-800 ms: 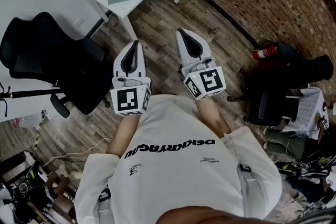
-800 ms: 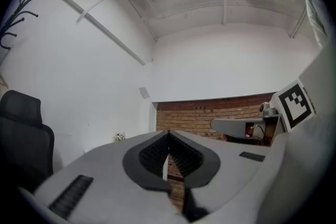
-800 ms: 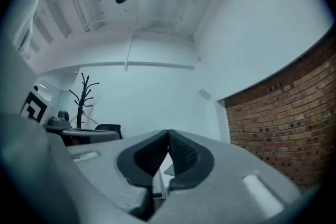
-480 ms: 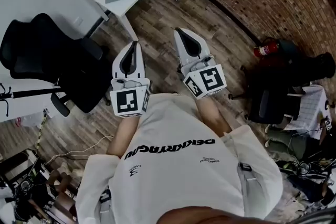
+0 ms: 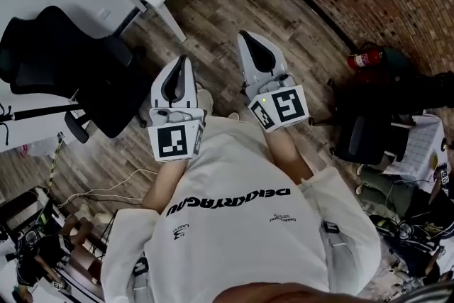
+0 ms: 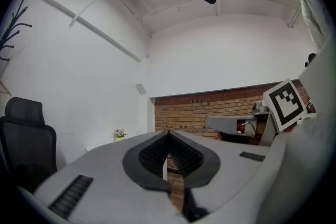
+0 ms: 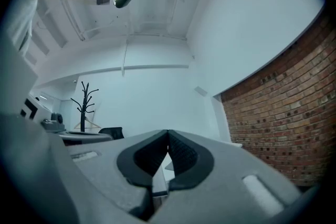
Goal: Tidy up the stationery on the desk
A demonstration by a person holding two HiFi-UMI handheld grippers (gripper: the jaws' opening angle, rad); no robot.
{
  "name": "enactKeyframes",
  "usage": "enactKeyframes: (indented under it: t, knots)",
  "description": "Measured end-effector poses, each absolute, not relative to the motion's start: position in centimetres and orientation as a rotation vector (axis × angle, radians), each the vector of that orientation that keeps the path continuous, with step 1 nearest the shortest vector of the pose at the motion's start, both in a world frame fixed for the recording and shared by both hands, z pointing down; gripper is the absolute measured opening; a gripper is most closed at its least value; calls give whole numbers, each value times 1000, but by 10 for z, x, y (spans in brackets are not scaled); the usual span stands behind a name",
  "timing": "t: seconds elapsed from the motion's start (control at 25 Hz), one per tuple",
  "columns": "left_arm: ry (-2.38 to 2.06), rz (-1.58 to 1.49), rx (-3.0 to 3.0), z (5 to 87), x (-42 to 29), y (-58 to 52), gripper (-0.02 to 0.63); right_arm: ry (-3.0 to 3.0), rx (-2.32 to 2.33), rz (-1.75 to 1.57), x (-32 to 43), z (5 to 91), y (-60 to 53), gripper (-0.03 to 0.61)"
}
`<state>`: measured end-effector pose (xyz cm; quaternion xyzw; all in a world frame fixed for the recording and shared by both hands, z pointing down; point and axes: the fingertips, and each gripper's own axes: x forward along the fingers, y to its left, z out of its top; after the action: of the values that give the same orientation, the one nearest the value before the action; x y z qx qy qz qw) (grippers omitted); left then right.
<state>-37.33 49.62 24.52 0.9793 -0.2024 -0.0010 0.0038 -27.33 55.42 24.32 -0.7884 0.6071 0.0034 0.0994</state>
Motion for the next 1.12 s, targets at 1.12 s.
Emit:
enactKeyframes:
  t: [1.12]
  knots:
    - [-780, -25, 2907, 269, -126, 182, -3, 2026, -2285, -73, -34, 251, 237, 0]
